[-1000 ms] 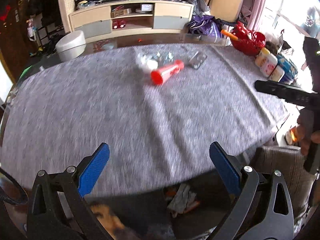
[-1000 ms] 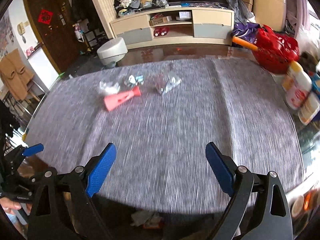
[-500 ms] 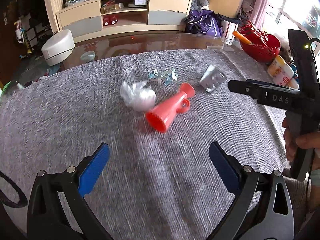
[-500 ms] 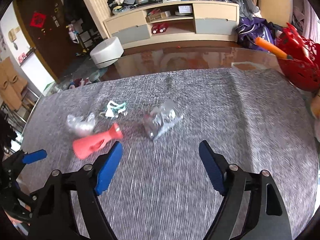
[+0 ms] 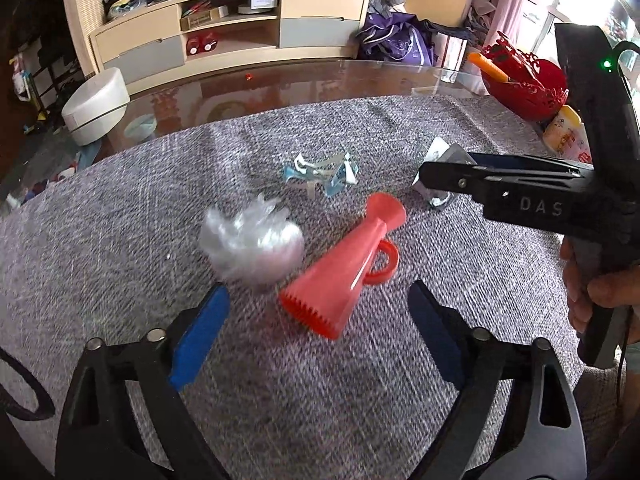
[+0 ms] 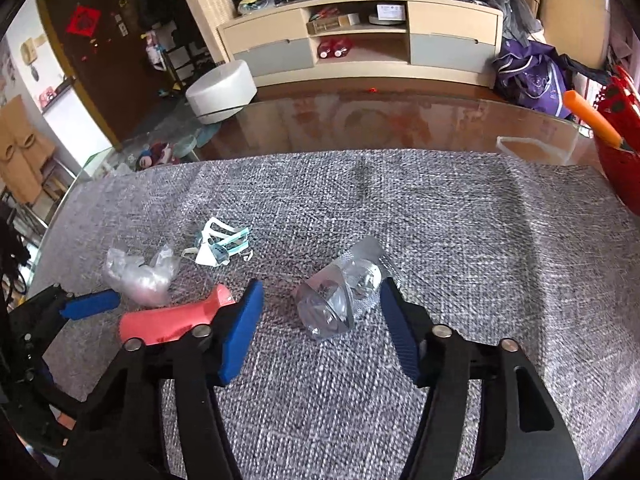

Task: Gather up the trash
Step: 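Grasp the red-orange horn with the left tool while the right tool grasps the blister pack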

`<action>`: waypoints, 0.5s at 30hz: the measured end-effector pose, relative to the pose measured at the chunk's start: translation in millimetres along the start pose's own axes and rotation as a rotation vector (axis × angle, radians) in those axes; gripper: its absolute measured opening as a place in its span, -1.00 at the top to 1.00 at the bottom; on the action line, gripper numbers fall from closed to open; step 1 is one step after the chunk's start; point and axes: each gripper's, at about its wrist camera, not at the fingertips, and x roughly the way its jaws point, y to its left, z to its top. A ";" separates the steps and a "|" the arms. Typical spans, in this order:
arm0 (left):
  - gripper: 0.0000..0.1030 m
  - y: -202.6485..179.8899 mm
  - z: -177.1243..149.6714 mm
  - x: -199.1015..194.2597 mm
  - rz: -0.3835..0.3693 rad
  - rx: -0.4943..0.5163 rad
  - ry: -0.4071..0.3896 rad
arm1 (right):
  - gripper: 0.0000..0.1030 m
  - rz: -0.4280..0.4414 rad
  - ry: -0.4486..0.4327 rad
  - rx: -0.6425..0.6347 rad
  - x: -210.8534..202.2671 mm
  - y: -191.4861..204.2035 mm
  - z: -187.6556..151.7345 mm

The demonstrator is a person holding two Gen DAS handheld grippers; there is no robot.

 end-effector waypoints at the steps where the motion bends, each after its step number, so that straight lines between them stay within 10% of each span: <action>1: -0.44 -0.5 1.4 2.0 -0.003 0.003 0.002 | 0.04 0.003 0.003 -0.005 1.3 1.1 -0.1; 3: -0.26 -1.7 1.8 5.7 -0.015 0.005 0.013 | 0.38 0.010 0.009 -0.010 3.3 2.0 0.7; 9: 0.25 -10.6 -3.2 9.2 -0.036 0.036 0.037 | 0.44 0.039 0.004 -0.010 -1.0 1.7 -2.0; 15: 0.27 -19.2 -13.0 -0.8 -0.053 0.060 0.031 | 0.44 0.049 -0.003 -0.018 -13.9 5.0 -9.6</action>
